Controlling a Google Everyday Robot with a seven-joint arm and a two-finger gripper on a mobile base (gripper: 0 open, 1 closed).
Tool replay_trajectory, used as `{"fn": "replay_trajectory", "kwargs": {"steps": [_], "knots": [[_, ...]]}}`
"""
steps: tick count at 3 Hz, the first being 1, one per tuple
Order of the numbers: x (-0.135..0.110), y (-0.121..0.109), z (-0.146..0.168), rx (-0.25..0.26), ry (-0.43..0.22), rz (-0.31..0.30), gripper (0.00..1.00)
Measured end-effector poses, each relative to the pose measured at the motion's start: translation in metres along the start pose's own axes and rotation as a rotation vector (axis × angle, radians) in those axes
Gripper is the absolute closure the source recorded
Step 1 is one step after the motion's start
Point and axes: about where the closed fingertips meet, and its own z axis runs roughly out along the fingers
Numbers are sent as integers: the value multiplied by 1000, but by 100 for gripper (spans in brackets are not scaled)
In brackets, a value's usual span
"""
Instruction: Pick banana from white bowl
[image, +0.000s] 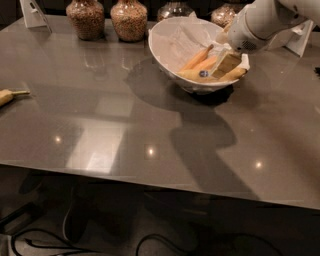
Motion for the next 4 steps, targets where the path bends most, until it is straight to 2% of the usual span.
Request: {"fn": "replay_trajectory", "kwargs": {"steps": [2, 4], "knots": [[12, 7, 0, -30, 28, 19, 46], [22, 21, 14, -79, 40, 62, 43]]}}
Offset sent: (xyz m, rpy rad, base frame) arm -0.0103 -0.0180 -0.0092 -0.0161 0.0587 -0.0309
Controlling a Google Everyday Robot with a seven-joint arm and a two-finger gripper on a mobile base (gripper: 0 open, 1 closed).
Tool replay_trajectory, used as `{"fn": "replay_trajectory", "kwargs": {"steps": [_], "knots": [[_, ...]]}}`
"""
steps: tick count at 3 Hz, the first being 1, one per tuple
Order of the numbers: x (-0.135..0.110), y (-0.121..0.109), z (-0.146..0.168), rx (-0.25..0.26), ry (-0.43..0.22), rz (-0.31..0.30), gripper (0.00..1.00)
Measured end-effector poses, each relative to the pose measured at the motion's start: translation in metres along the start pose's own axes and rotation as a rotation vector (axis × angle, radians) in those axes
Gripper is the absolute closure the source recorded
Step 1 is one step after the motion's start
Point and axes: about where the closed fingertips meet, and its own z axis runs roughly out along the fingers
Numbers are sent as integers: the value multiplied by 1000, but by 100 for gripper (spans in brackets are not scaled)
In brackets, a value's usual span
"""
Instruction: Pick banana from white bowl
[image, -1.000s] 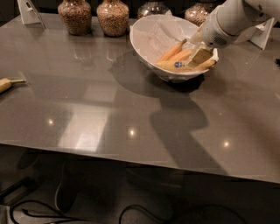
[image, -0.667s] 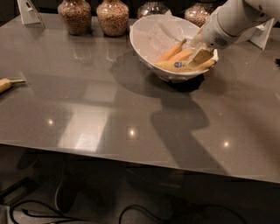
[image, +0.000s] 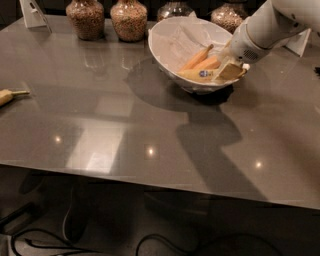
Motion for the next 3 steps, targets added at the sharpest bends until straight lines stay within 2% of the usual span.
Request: {"fn": "replay_trajectory", "kwargs": {"steps": [3], "knots": [[7, 5, 35, -39, -9, 68, 41]]}}
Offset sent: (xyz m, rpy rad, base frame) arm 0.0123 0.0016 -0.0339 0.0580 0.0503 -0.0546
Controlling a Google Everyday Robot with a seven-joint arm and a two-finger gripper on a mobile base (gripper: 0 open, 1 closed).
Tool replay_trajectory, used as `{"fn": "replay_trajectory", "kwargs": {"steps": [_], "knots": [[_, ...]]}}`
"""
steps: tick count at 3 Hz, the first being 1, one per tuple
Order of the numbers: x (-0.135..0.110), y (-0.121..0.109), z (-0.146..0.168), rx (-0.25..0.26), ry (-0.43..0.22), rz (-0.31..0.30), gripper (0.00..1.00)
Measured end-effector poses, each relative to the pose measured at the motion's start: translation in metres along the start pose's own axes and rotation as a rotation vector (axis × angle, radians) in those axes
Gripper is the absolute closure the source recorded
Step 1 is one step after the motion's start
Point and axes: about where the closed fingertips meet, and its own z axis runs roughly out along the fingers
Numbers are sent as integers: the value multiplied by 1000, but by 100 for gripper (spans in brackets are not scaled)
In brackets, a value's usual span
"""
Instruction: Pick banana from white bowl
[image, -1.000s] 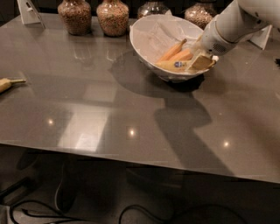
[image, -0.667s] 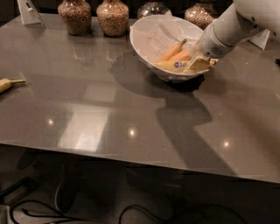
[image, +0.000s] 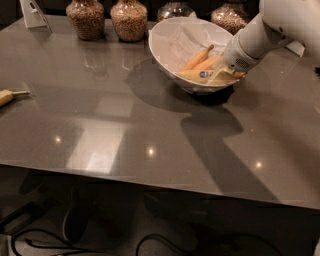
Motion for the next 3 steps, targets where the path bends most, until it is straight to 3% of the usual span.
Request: {"fn": "replay_trajectory", "kwargs": {"steps": [1, 3], "knots": [[-1, 1, 9, -16, -1, 5, 46], [-13, -4, -6, -1, -9, -27, 86]]}}
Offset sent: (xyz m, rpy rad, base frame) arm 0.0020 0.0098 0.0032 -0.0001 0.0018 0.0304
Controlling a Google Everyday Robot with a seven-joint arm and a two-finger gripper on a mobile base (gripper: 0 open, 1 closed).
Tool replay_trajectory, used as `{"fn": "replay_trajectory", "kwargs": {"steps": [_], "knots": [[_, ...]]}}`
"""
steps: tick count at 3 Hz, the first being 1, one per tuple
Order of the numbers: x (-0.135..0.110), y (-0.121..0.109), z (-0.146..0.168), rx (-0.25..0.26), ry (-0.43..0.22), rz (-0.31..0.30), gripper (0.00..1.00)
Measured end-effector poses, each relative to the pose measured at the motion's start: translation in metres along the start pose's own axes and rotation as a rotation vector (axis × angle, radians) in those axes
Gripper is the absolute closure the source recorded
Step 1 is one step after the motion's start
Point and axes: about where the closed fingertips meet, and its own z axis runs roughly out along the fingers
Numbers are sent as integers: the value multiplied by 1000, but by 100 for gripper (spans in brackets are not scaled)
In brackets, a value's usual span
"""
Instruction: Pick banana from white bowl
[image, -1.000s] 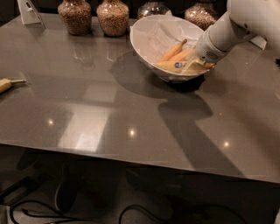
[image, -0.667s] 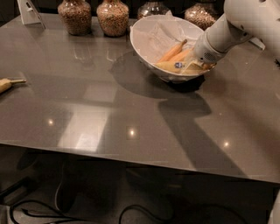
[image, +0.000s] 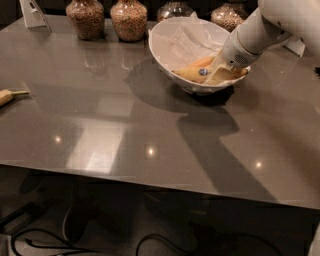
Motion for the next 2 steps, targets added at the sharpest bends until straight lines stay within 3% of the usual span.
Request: {"fn": "replay_trajectory", "kwargs": {"steps": [1, 2], "knots": [[-13, -11, -30, 37, -22, -24, 100], [-24, -21, -66, 76, -46, -45, 100]]}}
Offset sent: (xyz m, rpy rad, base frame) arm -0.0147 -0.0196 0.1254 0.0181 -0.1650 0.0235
